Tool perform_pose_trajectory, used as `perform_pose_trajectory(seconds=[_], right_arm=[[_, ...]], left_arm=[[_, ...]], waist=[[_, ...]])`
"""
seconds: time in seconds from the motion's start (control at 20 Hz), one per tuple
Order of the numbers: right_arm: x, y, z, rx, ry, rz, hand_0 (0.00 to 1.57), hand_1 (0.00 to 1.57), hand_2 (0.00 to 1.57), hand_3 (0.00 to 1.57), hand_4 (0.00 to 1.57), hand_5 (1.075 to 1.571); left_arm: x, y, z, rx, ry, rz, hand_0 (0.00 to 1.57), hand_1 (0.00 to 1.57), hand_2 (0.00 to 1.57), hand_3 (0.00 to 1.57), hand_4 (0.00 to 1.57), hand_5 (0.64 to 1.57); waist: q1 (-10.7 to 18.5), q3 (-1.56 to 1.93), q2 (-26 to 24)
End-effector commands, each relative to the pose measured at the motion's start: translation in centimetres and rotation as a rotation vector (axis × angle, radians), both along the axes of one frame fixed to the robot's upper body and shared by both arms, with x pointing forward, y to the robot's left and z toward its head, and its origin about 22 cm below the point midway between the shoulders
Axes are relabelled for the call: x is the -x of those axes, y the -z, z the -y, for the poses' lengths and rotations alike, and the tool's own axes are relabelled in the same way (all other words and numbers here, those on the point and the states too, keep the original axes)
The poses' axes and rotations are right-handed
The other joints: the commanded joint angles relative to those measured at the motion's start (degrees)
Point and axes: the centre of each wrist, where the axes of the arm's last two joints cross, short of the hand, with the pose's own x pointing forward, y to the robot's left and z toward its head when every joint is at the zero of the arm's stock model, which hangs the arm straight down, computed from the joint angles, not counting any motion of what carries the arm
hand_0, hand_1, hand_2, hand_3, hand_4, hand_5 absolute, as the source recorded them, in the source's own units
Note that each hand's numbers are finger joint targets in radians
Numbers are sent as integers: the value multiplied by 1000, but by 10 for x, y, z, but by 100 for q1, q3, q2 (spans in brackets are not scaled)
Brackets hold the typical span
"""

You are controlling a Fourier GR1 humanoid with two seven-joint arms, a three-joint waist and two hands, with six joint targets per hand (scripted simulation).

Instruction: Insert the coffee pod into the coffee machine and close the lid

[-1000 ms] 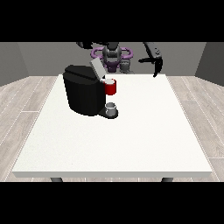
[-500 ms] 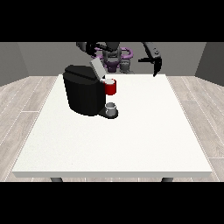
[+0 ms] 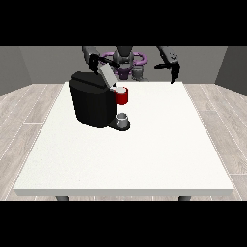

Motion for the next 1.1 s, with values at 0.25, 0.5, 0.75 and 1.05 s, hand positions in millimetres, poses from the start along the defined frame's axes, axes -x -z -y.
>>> perform_pose_trajectory(seconds=[0.25, 0.5, 0.75, 1.05], right_arm=[[-18, 10, -6, -11, -8, -18, 0, 0, 0, 0, 420, 1571], [-39, -19, -7, -21, -11, 30, 0, 0, 0, 0, 435, 1571], [-37, -10, -21, 6, 2, 31, 0, 0, 0, 0, 396, 1571], [-43, -22, -34, 12, -64, 31, 0, 0, 0, 0, 396, 1571]], left_arm=[[-12, -18, -2, 34, -36, 16, 0, 0, 0, 0, 353, 1571], [-8, -6, 2, -15, 8, 54, 0, 0, 0, 0, 363, 1571], [-18, -16, -4, 0, 16, 55, 0, 0, 0, 0, 385, 1571], [-21, -11, 5, 14, -13, 47, 0, 0, 0, 0, 361, 1571]], waist=[[-102, -1, 147], [10, -2, 434], [128, -2, 551], [156, -1, 548]])
